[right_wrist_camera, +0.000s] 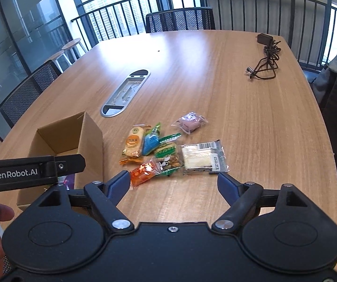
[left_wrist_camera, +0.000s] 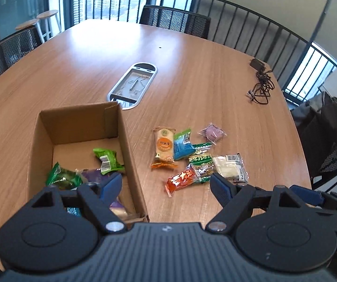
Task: Organize snacks
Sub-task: 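Move both open grippers back toward the remaining snacks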
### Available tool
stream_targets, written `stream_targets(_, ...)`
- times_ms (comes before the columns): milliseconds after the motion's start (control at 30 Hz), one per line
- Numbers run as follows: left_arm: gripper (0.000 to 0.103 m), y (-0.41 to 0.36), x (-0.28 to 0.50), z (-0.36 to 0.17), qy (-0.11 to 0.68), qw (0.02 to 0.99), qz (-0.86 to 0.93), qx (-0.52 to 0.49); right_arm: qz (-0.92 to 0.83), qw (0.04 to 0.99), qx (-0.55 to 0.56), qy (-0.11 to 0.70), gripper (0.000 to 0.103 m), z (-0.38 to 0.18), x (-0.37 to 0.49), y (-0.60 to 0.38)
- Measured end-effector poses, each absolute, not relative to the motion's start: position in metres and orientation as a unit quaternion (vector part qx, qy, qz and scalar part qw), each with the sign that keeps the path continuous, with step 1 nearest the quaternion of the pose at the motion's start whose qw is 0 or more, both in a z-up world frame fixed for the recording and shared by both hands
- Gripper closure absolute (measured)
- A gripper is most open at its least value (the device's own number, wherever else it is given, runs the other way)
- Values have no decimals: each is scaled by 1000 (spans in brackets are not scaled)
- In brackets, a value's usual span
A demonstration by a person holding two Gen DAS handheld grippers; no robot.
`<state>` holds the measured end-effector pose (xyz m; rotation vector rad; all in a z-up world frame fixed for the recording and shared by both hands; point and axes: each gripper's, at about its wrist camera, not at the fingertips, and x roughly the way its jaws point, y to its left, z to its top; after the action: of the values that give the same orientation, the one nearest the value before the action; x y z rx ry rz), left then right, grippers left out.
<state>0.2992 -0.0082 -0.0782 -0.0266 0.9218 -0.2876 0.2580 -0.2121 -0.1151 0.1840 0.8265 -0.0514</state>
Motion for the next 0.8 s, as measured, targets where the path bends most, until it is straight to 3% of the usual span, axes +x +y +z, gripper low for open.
stream_targets(400,25,-35,324,-96,465,865,-184,45,-44,901,95,420,21,-131,272,-236)
stream_targets(800,36,-68,355,-124,494,829,-235,119,-56,888,105,444,21,-154,290,-258)
